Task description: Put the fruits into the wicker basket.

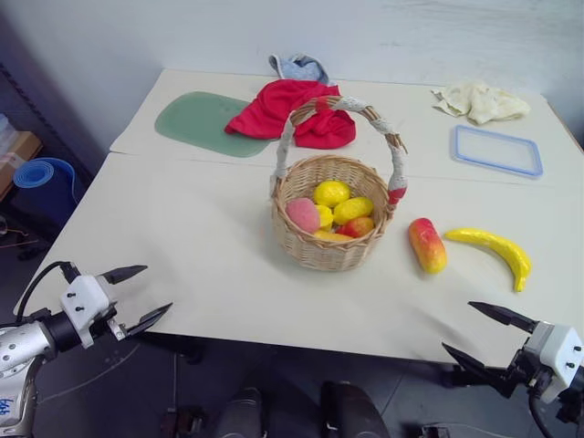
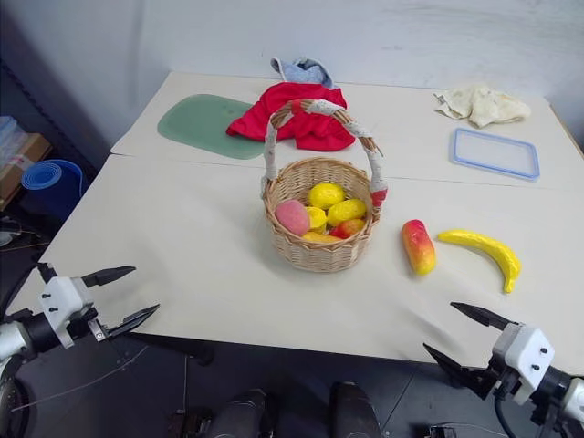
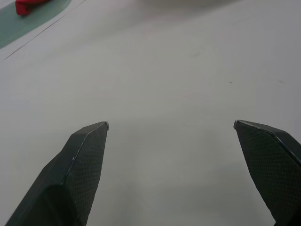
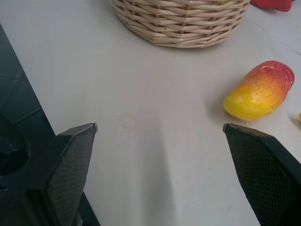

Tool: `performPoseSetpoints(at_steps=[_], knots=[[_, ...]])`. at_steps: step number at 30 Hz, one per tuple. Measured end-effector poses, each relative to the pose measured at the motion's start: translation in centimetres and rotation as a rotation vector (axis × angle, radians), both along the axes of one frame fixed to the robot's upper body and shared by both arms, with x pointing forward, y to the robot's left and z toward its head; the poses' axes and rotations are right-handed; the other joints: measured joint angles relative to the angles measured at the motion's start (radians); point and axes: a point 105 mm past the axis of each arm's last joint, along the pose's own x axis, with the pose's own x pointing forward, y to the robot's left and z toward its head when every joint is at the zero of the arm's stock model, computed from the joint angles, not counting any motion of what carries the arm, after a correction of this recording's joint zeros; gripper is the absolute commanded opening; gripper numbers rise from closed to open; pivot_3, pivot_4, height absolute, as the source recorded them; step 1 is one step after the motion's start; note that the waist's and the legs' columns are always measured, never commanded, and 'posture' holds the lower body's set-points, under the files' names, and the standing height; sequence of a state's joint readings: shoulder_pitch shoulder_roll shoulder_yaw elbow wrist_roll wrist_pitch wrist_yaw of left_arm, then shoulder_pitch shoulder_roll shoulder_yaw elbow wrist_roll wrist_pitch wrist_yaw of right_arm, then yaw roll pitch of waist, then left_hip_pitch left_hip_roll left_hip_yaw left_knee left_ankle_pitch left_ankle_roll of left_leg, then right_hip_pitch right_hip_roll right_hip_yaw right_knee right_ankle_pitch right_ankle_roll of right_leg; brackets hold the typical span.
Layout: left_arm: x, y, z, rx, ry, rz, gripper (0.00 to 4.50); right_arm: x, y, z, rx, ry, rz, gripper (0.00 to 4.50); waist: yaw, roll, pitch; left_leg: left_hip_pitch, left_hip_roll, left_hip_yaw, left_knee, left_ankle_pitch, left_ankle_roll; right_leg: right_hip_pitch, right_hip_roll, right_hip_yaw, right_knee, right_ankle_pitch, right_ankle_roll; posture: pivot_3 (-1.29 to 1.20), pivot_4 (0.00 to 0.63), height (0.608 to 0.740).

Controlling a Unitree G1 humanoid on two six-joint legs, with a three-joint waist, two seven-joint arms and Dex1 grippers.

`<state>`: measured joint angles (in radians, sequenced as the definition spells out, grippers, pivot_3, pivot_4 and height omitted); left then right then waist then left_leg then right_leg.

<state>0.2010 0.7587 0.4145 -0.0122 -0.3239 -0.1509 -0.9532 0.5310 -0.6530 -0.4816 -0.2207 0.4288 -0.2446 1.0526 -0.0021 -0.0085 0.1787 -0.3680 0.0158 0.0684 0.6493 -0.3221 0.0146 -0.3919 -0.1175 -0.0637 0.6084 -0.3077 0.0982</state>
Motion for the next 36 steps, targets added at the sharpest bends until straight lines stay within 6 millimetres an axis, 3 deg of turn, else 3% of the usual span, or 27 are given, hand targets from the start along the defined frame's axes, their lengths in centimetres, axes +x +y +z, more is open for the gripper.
performPoseSetpoints(at_steps=[7,12,15,20,23,25,28,31,34,36], knots=[[0.1,-0.8,-0.6,-0.024,0.069,-0.052,4.50,0.6,0.8,-0.6,0.030,-0.018,-0.011,4.44,-0.001,0.000,0.000,0.000,0.000,0.000,0.000,0.000,0.000,0.000,0.000,0.000,0.001,0.000,0.000,0.00,0.150,0.740],[1.3,-2.2,2.0,-0.189,0.125,-0.130,4.50,1.4,0.9,0.1,0.058,-0.063,-0.051,4.44,0.001,0.001,0.000,0.000,0.000,-0.001,0.001,0.001,0.000,0.000,0.000,0.000,0.002,0.000,0.000,0.00,0.150,0.740],[0.8,-4.7,2.8,-0.228,0.205,-0.256,4.50,0.8,-0.2,0.2,0.052,-0.061,-0.107,4.44,0.000,0.002,0.000,0.000,0.000,-0.001,0.001,0.002,0.000,0.000,0.000,0.000,0.002,0.000,0.000,0.00,0.150,0.740],[0.4,-12.4,7.5,-0.285,0.197,-0.614,4.50,0.1,-4.5,2.3,0.024,-0.073,-0.277,4.44,0.005,0.002,0.000,0.000,-0.001,-0.001,0.004,0.003,0.000,0.003,0.000,0.001,0.002,0.000,0.000,0.00,0.150,0.740],[0.9,-14.2,9.1,-0.315,0.151,-0.673,4.50,0.3,-5.8,3.6,0.083,-0.043,-0.352,4.44,-0.005,0.004,-0.002,0.001,0.000,0.001,0.003,0.003,0.001,0.002,0.003,0.002,0.004,0.000,0.000,0.00,0.150,0.740],[1.0,-14.9,9.2,-0.345,0.165,-0.685,4.50,1.2,-5.8,4.5,0.127,0.011,-0.386,4.44,-0.017,0.004,-0.002,0.003,0.000,0.002,0.002,0.005,-0.002,0.002,0.004,0.002,0.006,0.000,0.000,0.00,0.150,0.740],[1.3,-15.3,8.8,-0.369,0.183,-0.687,4.50,4.0,-4.6,5.6,0.058,0.107,-0.379,4.44,-0.029,0.004,-0.001,0.003,0.000,0.004,0.004,0.006,-0.001,0.000,0.004,0.004,0.009,0.000,0.000,0.00,0.150,0.740],[1.8,-15.7,9.0,-0.390,0.149,-0.674,4.50,8.6,-2.6,7.7,0.019,0.160,-0.372,4.44,-0.026,0.002,0.000,0.001,0.000,0.003,0.008,0.006,0.000,-0.001,0.004,0.004,0.012,0.000,0.000,0.00,0.150,0.740],[2.1,-15.9,9.5,-0.392,0.111,-0.664,4.50,11.4,-0.5,9.4,0.042,0.198,-0.358,4.44,-0.010,0.001,0.001,-0.003,0.000,-0.001,0.009,0.007,-0.003,-0.003,0.004,0.001,0.011,-0.001,-0.001,0.00,0.150,0.740],[2.3,-15.7,9.5,-0.390,0.098,-0.643,4.50,13.1,0.9,9.6,0.070,0.286,-0.361,4.44,-0.001,0.001,0.001,-0.004,0.000,-0.001,0.011,0.008,-0.003,-0.003,0.004,0.001,0.011,-0.001,0.000,0.00,0.150,0.740]])
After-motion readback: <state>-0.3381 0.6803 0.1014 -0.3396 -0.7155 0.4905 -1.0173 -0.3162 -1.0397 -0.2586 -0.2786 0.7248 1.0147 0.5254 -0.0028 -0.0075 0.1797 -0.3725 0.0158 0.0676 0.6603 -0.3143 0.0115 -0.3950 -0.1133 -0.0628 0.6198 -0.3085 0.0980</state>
